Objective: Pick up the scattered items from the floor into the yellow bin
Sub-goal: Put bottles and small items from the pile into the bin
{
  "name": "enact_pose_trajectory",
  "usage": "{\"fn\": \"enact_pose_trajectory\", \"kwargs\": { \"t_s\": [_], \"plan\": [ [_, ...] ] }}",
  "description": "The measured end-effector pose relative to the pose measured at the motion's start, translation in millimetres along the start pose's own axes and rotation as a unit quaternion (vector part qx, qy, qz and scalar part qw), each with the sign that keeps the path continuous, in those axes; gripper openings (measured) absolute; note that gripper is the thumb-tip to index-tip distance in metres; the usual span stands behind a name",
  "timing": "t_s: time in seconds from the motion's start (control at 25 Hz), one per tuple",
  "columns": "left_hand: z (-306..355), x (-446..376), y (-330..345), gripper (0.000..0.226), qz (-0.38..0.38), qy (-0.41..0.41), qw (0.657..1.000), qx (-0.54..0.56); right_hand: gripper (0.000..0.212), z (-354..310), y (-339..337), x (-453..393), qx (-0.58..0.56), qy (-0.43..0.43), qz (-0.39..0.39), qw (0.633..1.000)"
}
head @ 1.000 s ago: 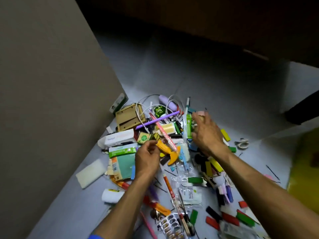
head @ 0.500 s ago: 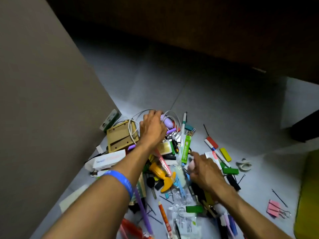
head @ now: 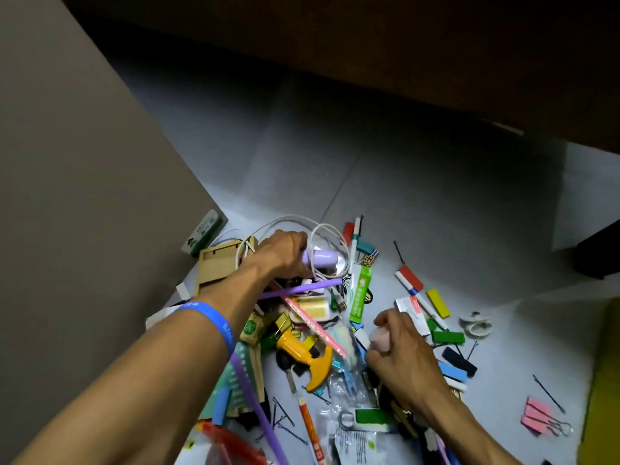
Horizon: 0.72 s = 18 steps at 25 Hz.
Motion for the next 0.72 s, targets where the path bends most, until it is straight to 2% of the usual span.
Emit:
{"fn": "enact_pose_trajectory", "kwargs": {
  "t_s": [0.08,0.16,0.28,0.36,0.44,0.52,0.64,0.72],
  "plan": [
    [6,11,-8,0.049,0.048,0.012,0.997,0.059,0.034,-8,-7,0,-0.029,-0.003,0.022,0.999],
    [3,22,-24,0.052,0.071,-0.012,0.992,0.103,0.030,-14,-13,0,-0.071,0.008,0.029,0.997],
    [-11,50,-41,0.061,0.003,-0.101,0.982,0.157,0.027,-22,-18,3,-0.123,0.077,0.022,0.989],
    [-12,78,-41,0.070,-0.031,-0.122,0.974,0.186,0.033,-31,-15,6,-0.182,0.110,-0.004,0.977],
    [5,102,-33,0.057,-0.004,-0.098,0.949,0.300,0.028,-44,-10,8,-0.312,0.126,-0.051,0.940],
    [36,125,-20,0.044,0.021,-0.056,0.921,0.384,0.024,-60,-6,12,-0.453,0.139,-0.113,0.873],
    [74,145,2,0.050,0.016,0.006,0.917,0.398,0.039,-65,-4,17,-0.553,0.151,-0.169,0.802],
    [88,150,11,0.055,-0.045,0.058,0.927,0.368,0.038,-56,-4,20,-0.583,0.157,-0.173,0.779]
  ]
}}
Point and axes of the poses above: each hand's wrist, its own x-axis away from the middle knuckle, its own y-axis out of the palm, z = x × y, the point moved 5 cm from there along -x, towards the middle knuckle, and after that the axes turned 9 degrees about -x, right-handed, at the moved point
